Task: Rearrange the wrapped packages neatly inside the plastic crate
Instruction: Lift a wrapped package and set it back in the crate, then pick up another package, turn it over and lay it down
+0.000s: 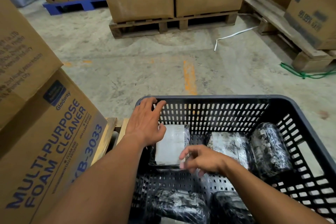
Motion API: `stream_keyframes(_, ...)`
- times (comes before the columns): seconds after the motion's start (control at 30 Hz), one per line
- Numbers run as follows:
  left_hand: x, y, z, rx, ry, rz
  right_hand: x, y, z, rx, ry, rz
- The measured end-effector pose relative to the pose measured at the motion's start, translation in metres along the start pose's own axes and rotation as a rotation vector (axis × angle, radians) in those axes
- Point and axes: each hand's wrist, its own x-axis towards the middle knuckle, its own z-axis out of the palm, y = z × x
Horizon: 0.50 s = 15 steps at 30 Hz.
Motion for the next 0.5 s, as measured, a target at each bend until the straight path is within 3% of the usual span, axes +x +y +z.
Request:
stream_keyframes(0.07, -0.001, 0.0, -0.001, -0.012, -0.015, -0.001, -0.002, -0.008, 0.016, -0.166, -0.217, 0.074)
stream_keyframes(0.17, -0.002, -0.001, -0.004, -0.051, -0.042, -0.007, -0.006, -0.011, 0.036, -0.355, -0.379, 0.114)
stream_keyframes(0.3, -0.008, -0.003, -0.014, -0.113, -0.045, -0.042, -0.011, -0.007, 0.047, -0.501, -0.322, 0.091)
stream_keyframes(0.43, -0.013, -0.005, -0.025, -0.135, -0.007, -0.066, -0.014, -0.014, 0.037, -0.281, -0.219, 0.066)
stream_keyframes(0.5, -0.016, -0.007, -0.03, -0.132, -0.023, -0.077, -0.012, -0.017, 0.029, -0.214, -0.075, -0.002)
